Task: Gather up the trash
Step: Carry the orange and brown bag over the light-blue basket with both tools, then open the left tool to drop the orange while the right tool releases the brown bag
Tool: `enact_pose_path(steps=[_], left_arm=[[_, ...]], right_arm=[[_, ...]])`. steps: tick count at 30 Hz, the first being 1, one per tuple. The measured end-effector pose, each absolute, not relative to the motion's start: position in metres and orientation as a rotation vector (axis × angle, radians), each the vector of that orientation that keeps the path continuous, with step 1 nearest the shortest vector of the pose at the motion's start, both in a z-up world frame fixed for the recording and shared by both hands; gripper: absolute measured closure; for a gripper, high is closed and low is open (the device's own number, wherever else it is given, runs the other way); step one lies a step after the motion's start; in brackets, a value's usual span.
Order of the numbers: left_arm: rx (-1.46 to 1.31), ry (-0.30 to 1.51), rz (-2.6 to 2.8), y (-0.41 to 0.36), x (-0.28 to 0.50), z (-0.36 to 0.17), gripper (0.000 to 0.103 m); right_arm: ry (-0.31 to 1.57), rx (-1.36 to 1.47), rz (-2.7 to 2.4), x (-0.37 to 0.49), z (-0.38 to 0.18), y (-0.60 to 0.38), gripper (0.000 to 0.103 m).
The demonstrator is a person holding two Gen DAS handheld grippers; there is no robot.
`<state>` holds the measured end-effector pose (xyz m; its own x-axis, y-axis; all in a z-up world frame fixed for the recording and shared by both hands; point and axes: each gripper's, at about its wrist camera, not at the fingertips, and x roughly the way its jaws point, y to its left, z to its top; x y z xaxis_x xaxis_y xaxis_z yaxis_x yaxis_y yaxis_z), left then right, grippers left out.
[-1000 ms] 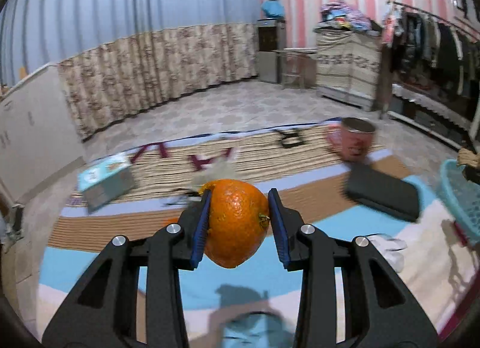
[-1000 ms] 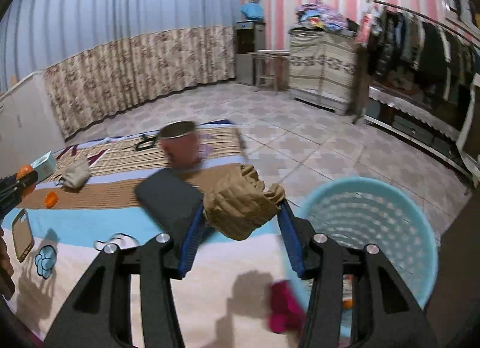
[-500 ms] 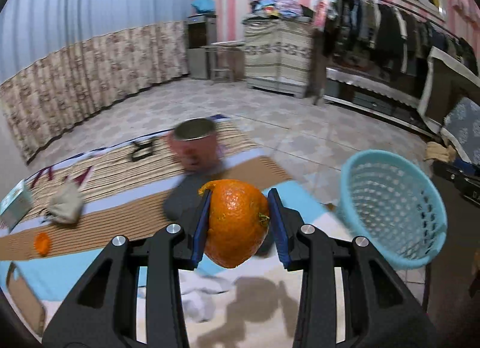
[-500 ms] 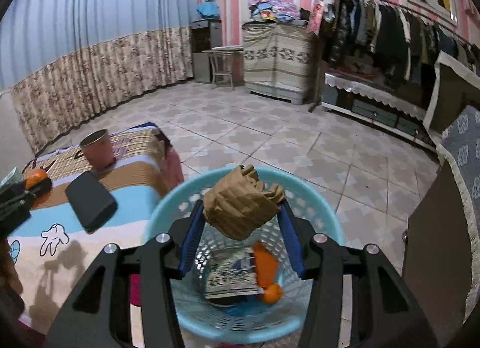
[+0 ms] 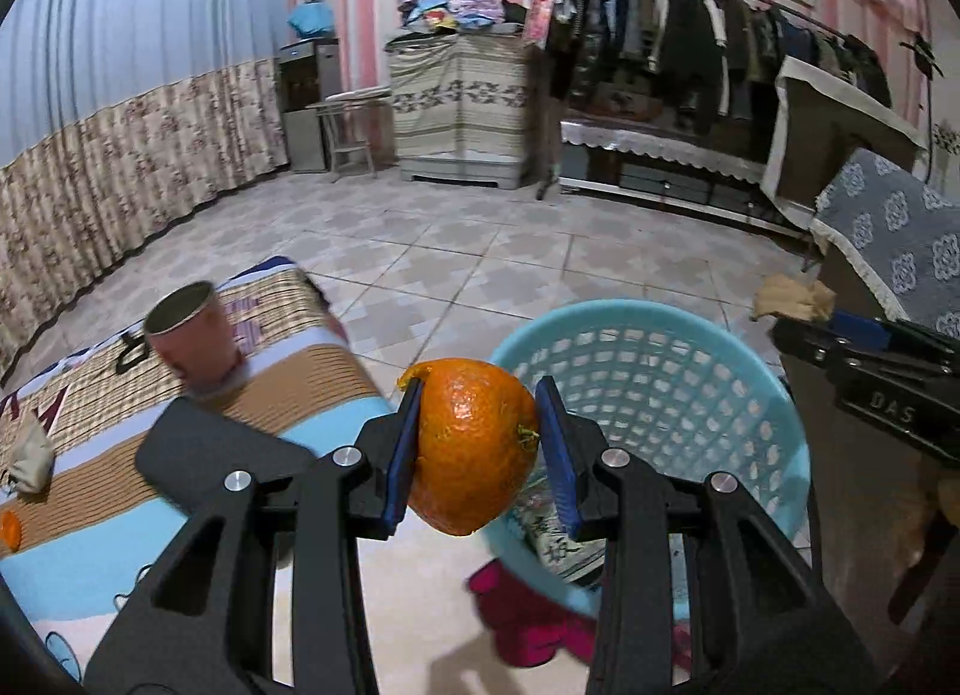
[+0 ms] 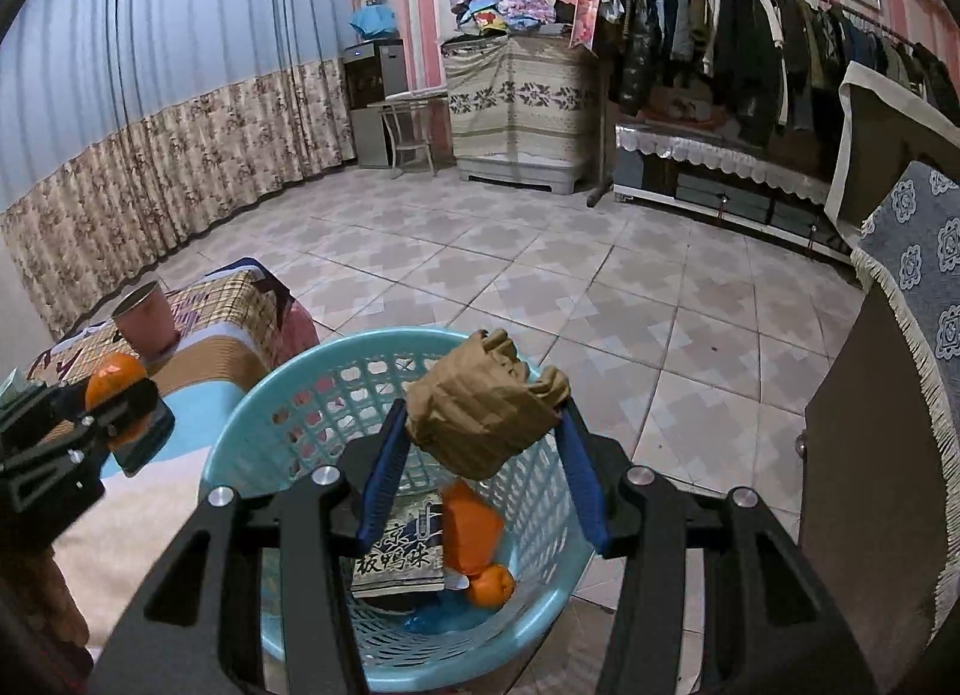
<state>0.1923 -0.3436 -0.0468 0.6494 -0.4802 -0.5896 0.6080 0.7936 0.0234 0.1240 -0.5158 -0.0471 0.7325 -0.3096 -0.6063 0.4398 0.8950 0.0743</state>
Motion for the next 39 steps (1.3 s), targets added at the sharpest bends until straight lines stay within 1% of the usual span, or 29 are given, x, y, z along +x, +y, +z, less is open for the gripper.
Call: enact_pose_path(steps=[9,13,15,17,18,19,20,22,24,26,29,32,39], left_arm=[[0.223,0.623,-0.669,-0.382,0.197,-0.052,0.066],[0.227,0.622,-0.672,-0.388,0.196,-0.053,0.062],[0.228,0.623,-0.662,-0.389,0.196,-0.052,0.059],[0.22,0.618,-0.65,-0.389,0.198,-0.048,0.05],[0.214,0.612,-0.641,-0.388,0.199,-0.046,0.048],[0.208,0.606,-0.632,-0.384,0.201,-0.043,0.043],[0.202,0.601,-0.618,-0.383,0.202,-0.04,0.036],[0.192,0.589,-0.584,-0.377,0.205,-0.035,0.027],[0.186,0.577,-0.566,-0.369,0.206,-0.031,0.024],[0.182,0.566,-0.542,-0.358,0.209,-0.026,0.017],[0.164,0.558,-0.518,-0.341,0.211,-0.022,0.012],[0.144,0.564,-0.512,-0.329,0.212,-0.019,0.009],[0.16,0.526,-0.449,-0.303,0.208,-0.013,0.006]], right_arm=[[0.622,0.293,-0.418,0.12,-0.057,-0.53,0.054],[0.618,0.298,-0.421,0.119,-0.058,-0.533,0.054],[0.614,0.303,-0.421,0.118,-0.058,-0.536,0.054],[0.61,0.304,-0.418,0.118,-0.058,-0.536,0.054],[0.61,0.303,-0.417,0.119,-0.058,-0.535,0.054],[0.611,0.3,-0.414,0.12,-0.058,-0.534,0.054],[0.613,0.297,-0.412,0.121,-0.059,-0.532,0.054],[0.616,0.293,-0.408,0.123,-0.06,-0.529,0.054],[0.619,0.295,-0.401,0.125,-0.062,-0.526,0.054],[0.627,0.292,-0.394,0.128,-0.065,-0.523,0.054],[0.635,0.287,-0.383,0.132,-0.068,-0.518,0.053],[0.638,0.286,-0.377,0.137,-0.071,-0.513,0.053],[0.64,0.3,-0.382,0.148,-0.074,-0.507,0.049]])
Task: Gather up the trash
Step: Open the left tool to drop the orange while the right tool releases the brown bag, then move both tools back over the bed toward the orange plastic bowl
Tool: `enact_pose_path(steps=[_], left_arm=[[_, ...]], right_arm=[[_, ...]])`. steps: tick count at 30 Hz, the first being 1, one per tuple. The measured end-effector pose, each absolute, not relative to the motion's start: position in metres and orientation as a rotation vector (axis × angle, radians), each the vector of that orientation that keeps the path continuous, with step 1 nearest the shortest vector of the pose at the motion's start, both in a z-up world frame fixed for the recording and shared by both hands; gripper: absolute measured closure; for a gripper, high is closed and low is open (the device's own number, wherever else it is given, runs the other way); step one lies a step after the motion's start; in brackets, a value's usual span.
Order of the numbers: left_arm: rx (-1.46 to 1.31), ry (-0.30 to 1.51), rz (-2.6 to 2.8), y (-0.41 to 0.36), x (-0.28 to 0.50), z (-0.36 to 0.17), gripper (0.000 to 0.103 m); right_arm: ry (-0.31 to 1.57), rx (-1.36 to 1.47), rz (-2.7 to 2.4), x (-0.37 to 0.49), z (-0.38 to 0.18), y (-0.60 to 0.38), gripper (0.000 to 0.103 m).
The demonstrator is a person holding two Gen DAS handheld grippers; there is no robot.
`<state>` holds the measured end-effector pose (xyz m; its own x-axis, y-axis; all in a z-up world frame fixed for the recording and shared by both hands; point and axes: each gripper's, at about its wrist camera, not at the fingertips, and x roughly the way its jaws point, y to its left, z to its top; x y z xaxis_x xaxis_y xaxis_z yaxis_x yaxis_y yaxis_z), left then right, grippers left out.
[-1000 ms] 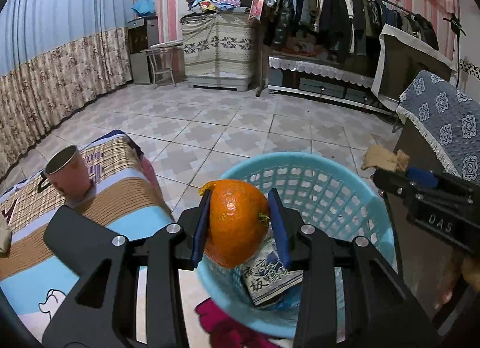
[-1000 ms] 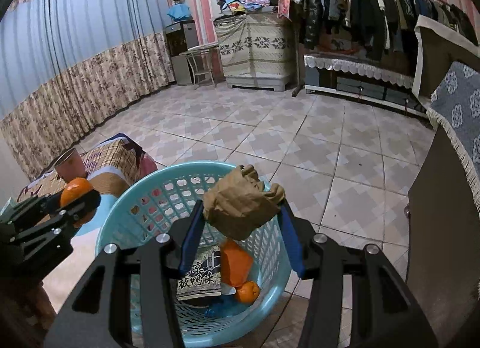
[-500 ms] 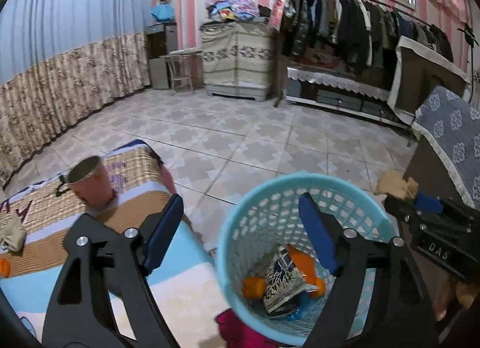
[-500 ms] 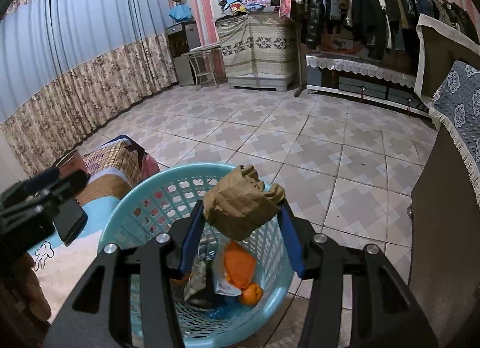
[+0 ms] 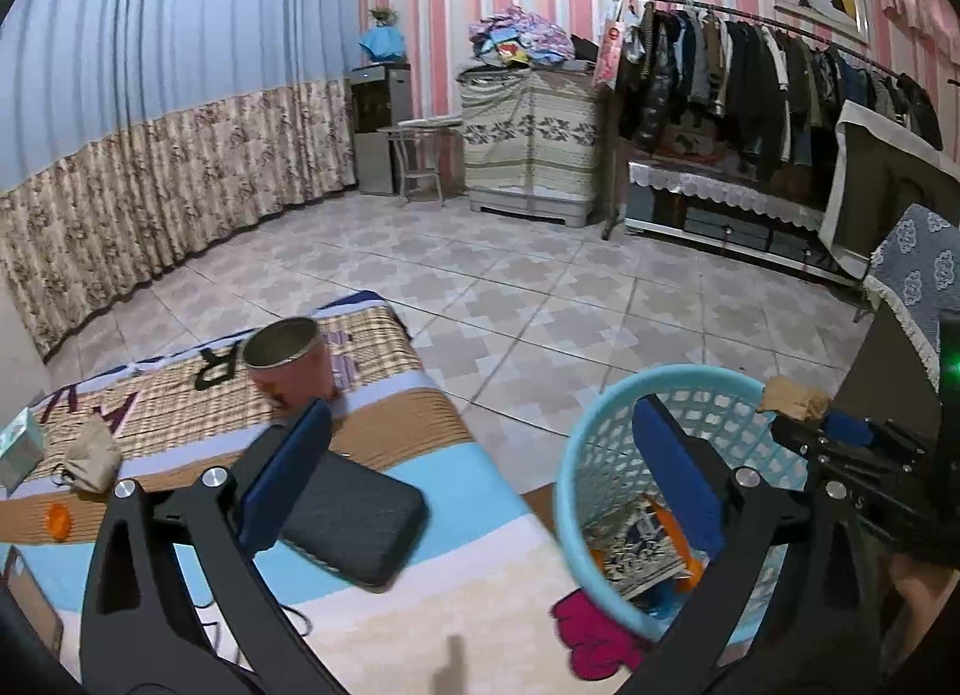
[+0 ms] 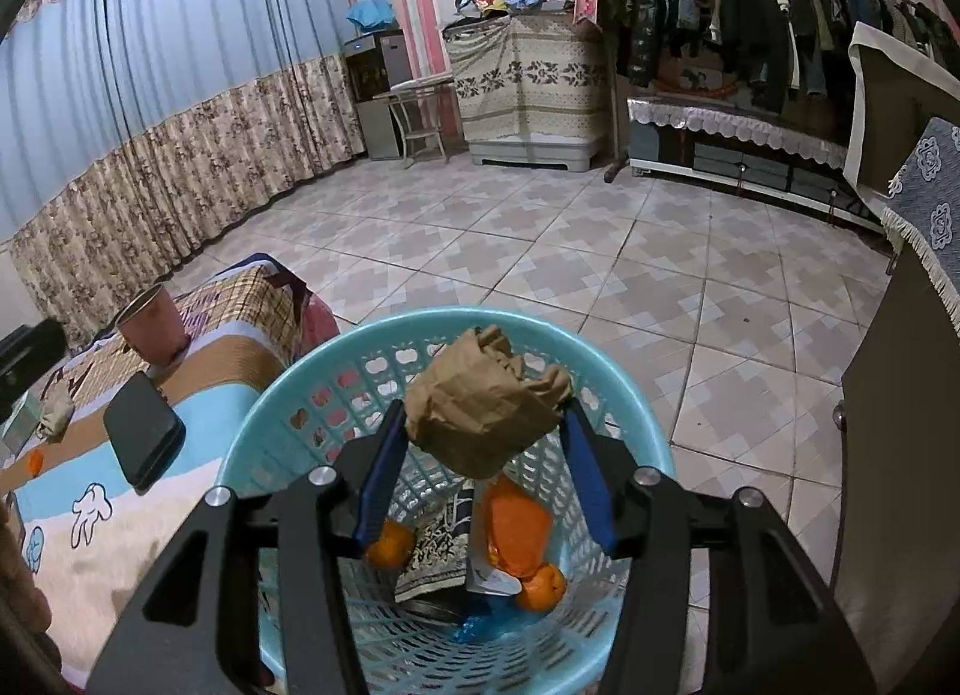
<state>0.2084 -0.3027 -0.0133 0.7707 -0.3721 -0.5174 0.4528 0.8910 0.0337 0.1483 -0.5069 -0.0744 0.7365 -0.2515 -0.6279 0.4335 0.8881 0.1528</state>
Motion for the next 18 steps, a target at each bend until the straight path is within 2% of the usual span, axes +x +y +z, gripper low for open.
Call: enact_pose_path(steps=[2,3,4,8,10,18], left_arm=[[0.159,0.525,-0.442,-0.295,0.208,-0.012,0.006],[0.159,0.522,-0.438,-0.292,0.209,-0.01,0.006],[0.16,0.519,-0.432,-0.289,0.209,-0.009,0.006],[0.148,0.513,-0.415,-0.273,0.212,0.0,0.006],[0.139,0.504,-0.405,-0.265,0.211,0.003,0.006],[0.129,0.489,-0.37,-0.233,0.209,0.007,0.006]], right_arm=[[0.636,0.3,-0.379,0.152,-0.074,-0.504,0.044],[0.631,0.295,-0.383,0.152,-0.073,-0.504,0.03],[0.62,0.288,-0.394,0.152,-0.072,-0.502,0.021],[0.614,0.293,-0.423,0.157,-0.068,-0.501,0.015],[0.619,0.305,-0.415,0.158,-0.069,-0.498,0.008],[0.615,0.286,-0.424,0.158,-0.068,-0.471,0.007]])
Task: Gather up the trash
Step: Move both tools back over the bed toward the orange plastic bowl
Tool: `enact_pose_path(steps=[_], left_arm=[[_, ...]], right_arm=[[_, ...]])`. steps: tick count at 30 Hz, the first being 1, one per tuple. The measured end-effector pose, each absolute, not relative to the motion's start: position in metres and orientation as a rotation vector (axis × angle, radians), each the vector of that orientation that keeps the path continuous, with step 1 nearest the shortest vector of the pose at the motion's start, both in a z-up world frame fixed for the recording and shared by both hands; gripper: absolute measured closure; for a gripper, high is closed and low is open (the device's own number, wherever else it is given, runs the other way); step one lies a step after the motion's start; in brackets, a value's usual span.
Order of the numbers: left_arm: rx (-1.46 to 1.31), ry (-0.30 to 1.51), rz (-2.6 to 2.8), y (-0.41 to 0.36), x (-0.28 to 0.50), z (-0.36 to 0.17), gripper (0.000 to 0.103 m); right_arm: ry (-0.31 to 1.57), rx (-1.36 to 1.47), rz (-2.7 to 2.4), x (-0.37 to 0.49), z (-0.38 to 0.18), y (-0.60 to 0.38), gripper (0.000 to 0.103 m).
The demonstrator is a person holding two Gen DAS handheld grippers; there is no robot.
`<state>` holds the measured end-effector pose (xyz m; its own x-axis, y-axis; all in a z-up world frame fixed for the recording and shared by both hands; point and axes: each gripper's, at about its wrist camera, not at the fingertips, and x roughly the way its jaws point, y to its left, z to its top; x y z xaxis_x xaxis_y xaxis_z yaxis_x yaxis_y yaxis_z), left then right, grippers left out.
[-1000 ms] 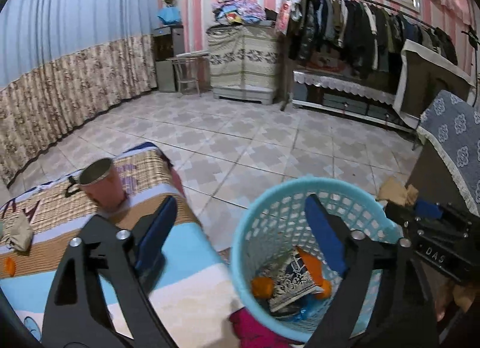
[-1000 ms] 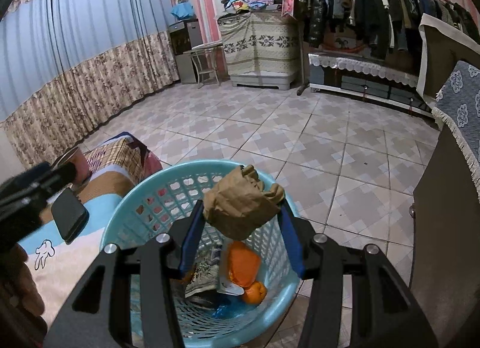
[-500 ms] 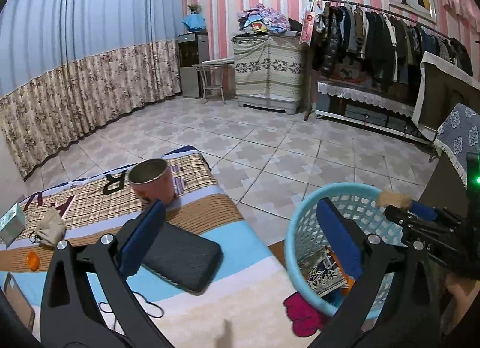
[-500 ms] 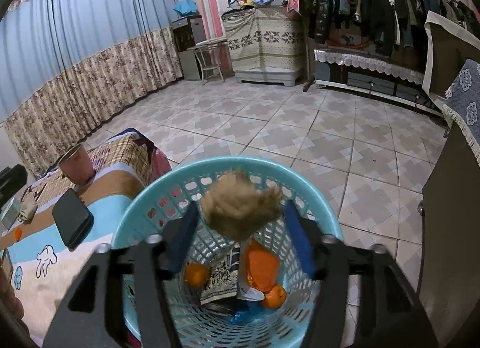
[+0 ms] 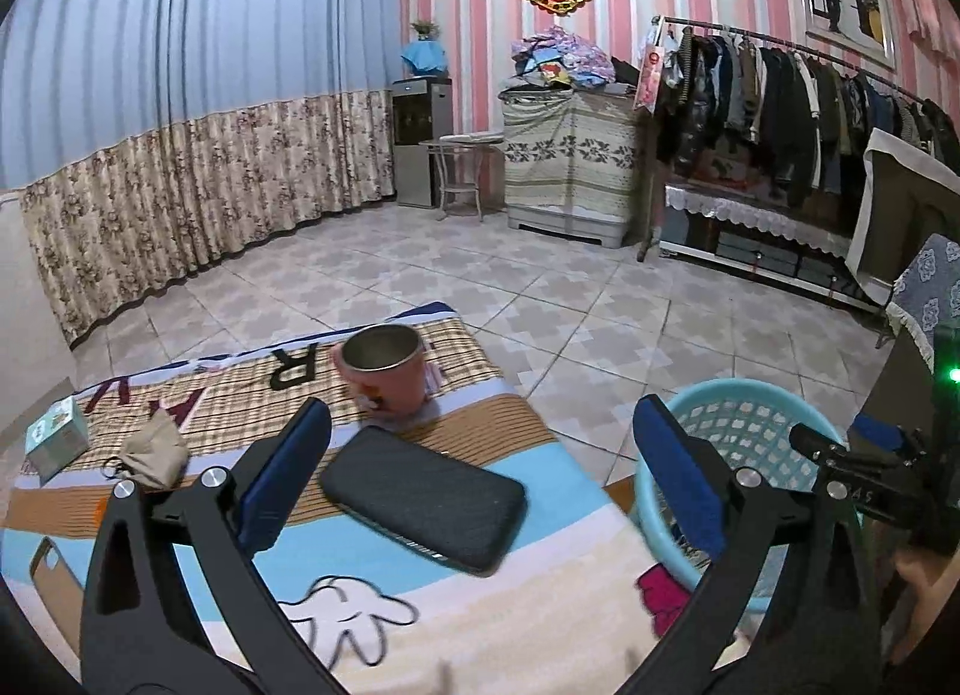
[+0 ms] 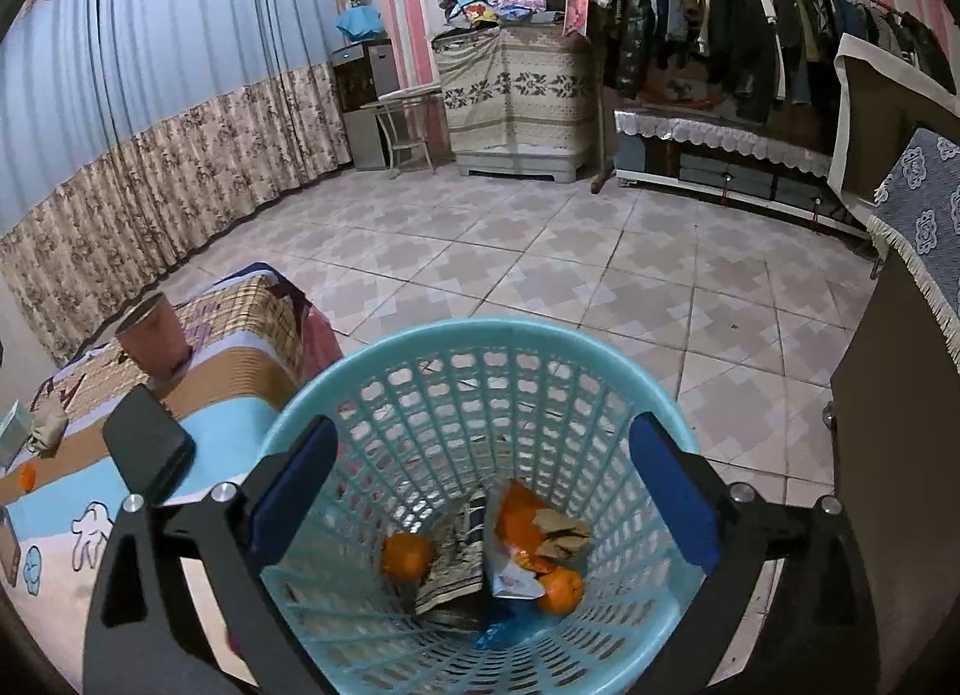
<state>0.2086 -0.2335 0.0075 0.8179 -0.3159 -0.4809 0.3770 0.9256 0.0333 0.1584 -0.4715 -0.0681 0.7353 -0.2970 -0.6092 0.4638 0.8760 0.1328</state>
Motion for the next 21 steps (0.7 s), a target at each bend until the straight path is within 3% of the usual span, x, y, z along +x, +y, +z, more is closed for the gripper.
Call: enact_pose_path(steps=[21], left_arm=[[0.085,0.498,-0.143,-0.054,0.242,0.0,0.005]], right_arm=[[0.559,0.179,-0.249,0.206,-0.044,-0.327,0.007]])
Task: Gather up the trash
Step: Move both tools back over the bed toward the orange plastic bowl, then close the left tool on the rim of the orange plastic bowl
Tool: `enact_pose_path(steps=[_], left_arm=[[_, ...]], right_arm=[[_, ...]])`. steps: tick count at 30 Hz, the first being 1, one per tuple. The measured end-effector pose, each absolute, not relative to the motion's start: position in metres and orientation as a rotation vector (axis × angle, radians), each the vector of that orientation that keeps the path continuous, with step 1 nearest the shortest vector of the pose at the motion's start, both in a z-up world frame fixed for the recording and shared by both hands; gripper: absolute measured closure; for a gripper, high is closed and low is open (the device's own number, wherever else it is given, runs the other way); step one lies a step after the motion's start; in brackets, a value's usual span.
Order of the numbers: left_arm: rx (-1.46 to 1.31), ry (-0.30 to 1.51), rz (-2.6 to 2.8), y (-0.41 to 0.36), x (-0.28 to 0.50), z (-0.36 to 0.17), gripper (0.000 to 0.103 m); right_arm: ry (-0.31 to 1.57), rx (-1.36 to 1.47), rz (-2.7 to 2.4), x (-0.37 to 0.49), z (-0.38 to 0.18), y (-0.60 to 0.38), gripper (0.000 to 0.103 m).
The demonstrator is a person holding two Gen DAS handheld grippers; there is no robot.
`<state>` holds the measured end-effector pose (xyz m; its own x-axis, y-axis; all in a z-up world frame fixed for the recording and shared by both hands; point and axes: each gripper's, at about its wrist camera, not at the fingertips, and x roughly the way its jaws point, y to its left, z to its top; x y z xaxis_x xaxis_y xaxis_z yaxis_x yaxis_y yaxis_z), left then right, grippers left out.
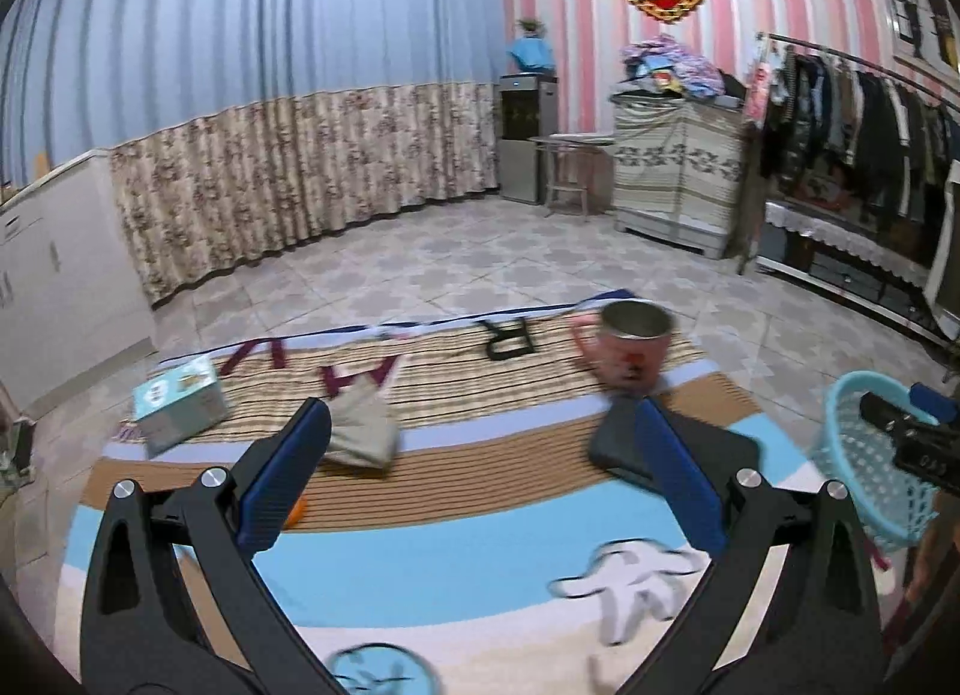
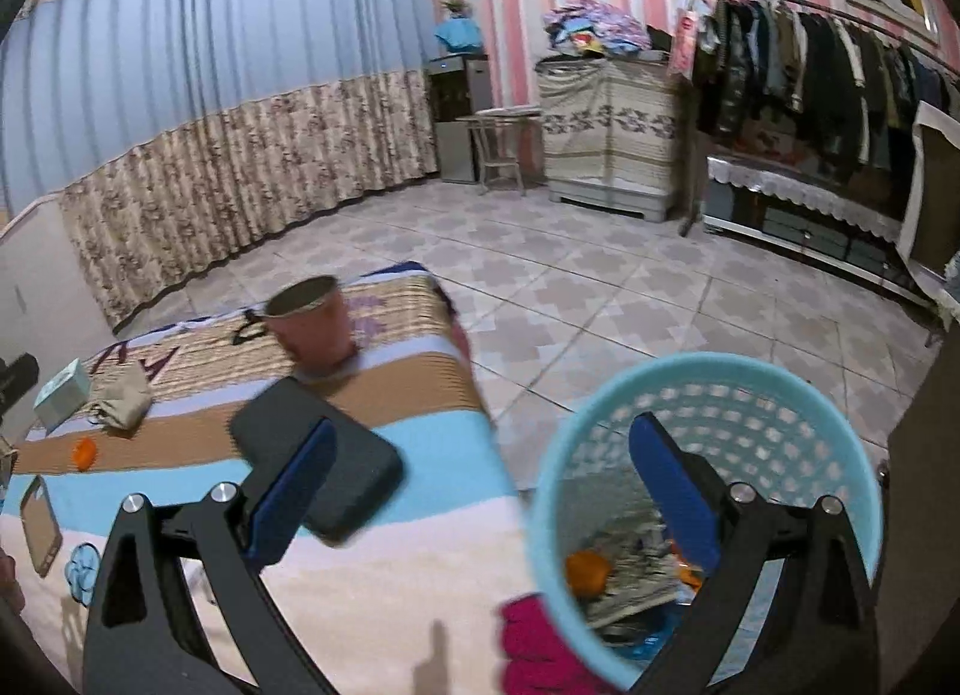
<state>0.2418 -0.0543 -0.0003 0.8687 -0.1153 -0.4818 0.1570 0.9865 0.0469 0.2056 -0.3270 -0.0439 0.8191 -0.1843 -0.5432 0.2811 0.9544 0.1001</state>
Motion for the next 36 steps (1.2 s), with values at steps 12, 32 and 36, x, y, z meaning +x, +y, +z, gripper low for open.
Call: enact_pose_path(steps=[12,32,36], left_arm=[[0.025,0.575,0.028,0.042,0.279,-0.032,0.005],[-0.014,0.854,0.063,0.076,0.343,-0.118,0.019],[-0.032,0.905,0.044,0.076,0.349,-0.127,0.036]], right_arm=[[0.578,0.089,-0.125,0.259,-0.051,-0.236,0.007],[0.698,0.054,-0.02,0.316,-0.099,-0.183,0.007],[0.709,0.066,-0.014,0.319,-0.102,-0.184,0.007]])
